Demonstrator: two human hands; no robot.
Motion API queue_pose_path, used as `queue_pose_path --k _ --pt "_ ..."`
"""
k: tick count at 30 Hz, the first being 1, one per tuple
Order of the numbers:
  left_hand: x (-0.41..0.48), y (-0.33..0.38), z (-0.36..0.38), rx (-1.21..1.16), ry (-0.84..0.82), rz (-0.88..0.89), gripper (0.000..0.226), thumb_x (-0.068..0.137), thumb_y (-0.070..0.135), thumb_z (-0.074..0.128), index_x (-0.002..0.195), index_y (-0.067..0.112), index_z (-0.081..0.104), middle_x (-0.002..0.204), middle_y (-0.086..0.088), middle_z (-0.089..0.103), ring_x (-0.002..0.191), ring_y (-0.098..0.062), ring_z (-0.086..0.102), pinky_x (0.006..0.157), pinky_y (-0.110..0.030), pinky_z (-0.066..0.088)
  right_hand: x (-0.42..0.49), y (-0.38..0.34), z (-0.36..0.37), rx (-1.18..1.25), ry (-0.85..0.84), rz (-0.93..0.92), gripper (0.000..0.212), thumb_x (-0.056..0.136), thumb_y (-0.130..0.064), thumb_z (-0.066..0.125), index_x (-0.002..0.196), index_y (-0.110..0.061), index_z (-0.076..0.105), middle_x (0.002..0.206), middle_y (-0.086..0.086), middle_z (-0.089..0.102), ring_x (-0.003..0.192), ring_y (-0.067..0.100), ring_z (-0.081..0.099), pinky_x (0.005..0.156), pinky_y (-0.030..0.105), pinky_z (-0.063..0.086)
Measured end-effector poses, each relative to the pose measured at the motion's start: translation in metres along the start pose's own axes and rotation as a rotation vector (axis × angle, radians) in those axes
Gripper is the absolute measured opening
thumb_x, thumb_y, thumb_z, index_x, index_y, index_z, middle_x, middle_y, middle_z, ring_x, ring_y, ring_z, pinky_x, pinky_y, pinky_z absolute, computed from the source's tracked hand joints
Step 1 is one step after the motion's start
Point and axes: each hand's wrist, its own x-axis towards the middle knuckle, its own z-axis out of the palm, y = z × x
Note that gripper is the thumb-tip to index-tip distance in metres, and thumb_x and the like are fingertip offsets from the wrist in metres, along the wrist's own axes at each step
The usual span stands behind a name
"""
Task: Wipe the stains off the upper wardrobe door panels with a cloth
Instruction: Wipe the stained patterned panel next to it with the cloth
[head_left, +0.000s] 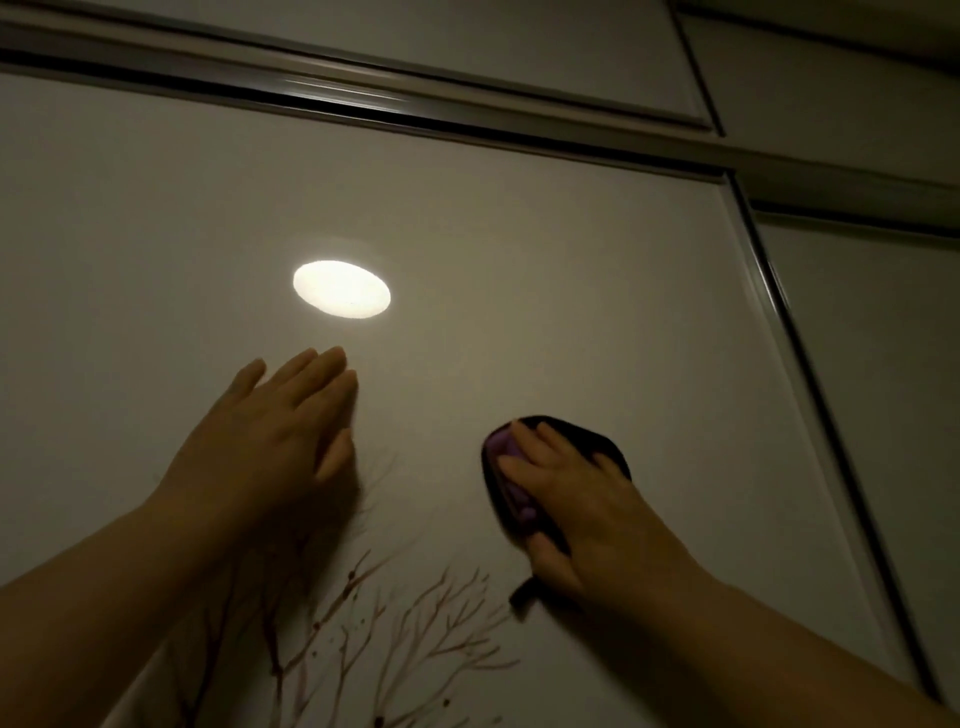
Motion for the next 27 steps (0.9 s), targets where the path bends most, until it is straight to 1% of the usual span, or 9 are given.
queue_pose_path --k 4,8,10,14,17,19,21,23,27 --pt "0.006 0.023 -0.008 0.008 0.05 -0.056 0.06 0.082 0.038 0.033 0.121 -0.002 0.054 0.128 -0.025 0.051 0.115 -0.042 0.049 0.09 -0.056 0.032 -0.016 0.075 -0.036 -0.019 0.158 0.24 0.065 0.076 -0.036 0.041 0.14 -0.034 0.03 0.15 -0.011 0.022 0.139 0.012 0.02 0.112 0.042 0.021" --pt "0.022 0.065 -0.009 -0.053 0.064 -0.038 0.06 0.081 0.038 0.034 0.123 -0.001 0.054 0.131 -0.024 0.048 0.118 -0.04 0.047 0.093 -0.054 0.03 0.031 0.107 -0.056 -0.061 0.159 0.451 0.069 0.077 -0.037 0.031 0.144 -0.025 0.022 0.156 -0.002 0.011 0.142 0.017 0.007 0.115 0.045 0.007" --pt "0.033 0.091 -0.008 -0.097 0.077 -0.023 0.059 0.081 0.036 0.034 0.123 -0.001 0.054 0.132 -0.024 0.048 0.119 -0.041 0.047 0.093 -0.054 0.033 0.042 0.096 -0.047 -0.047 0.142 0.401 0.071 0.075 -0.037 0.031 0.144 -0.026 0.021 0.157 -0.003 0.008 0.143 0.016 0.004 0.115 0.044 0.003" --pt "0.045 0.137 -0.007 -0.139 0.083 -0.026 0.058 0.082 0.035 0.036 0.128 0.003 0.05 0.137 -0.02 0.044 0.123 -0.036 0.044 0.095 -0.049 0.031 -0.005 0.063 -0.022 -0.012 0.037 0.061 0.066 0.076 -0.038 0.038 0.141 -0.034 0.026 0.156 -0.008 0.014 0.143 0.013 0.006 0.111 0.043 0.007" --pt "0.047 0.167 -0.005 -0.169 0.074 -0.013 0.057 0.082 0.035 0.036 0.129 0.006 0.049 0.14 -0.018 0.042 0.125 -0.035 0.042 0.096 -0.048 0.032 -0.063 0.08 -0.026 -0.075 -0.081 -0.122 0.066 0.076 -0.037 0.048 0.139 -0.034 0.028 0.155 -0.008 0.016 0.142 0.014 0.008 0.107 0.047 0.011" --pt "0.048 0.181 -0.003 -0.15 0.076 0.003 0.054 0.081 0.03 0.048 0.129 0.006 0.049 0.14 -0.019 0.041 0.125 -0.035 0.042 0.095 -0.047 0.03 -0.088 0.107 -0.04 -0.073 -0.099 -0.133 0.069 0.075 -0.037 0.048 0.14 -0.034 0.028 0.155 -0.009 0.015 0.143 0.013 0.009 0.107 0.047 0.015" --pt "0.051 0.189 -0.001 -0.137 0.071 0.017 0.055 0.079 0.025 0.057 0.13 0.006 0.049 0.141 -0.019 0.04 0.125 -0.035 0.041 0.096 -0.048 0.027 -0.092 0.138 -0.057 -0.053 -0.027 -0.02 0.067 0.074 -0.036 0.046 0.139 -0.033 0.031 0.152 -0.008 0.02 0.141 0.011 0.012 0.109 0.049 0.022" --pt "0.056 0.194 0.0 -0.136 0.057 0.019 0.055 0.079 0.026 0.053 0.131 0.007 0.048 0.142 -0.018 0.038 0.127 -0.034 0.039 0.098 -0.048 0.026 -0.076 0.159 -0.071 -0.045 0.081 0.15 0.066 0.076 -0.038 0.04 0.141 -0.029 0.031 0.15 -0.009 0.021 0.139 0.009 0.012 0.111 0.051 0.023" --pt "0.065 0.201 0.003 -0.158 0.038 0.022 0.057 0.08 0.028 0.048 0.133 0.007 0.046 0.143 -0.018 0.036 0.13 -0.034 0.035 0.101 -0.048 0.025 -0.03 0.16 -0.075 -0.05 0.102 0.338 0.062 0.087 -0.028 0.043 0.145 -0.026 0.021 0.156 -0.004 0.008 0.143 0.016 0.003 0.115 0.044 0.003"
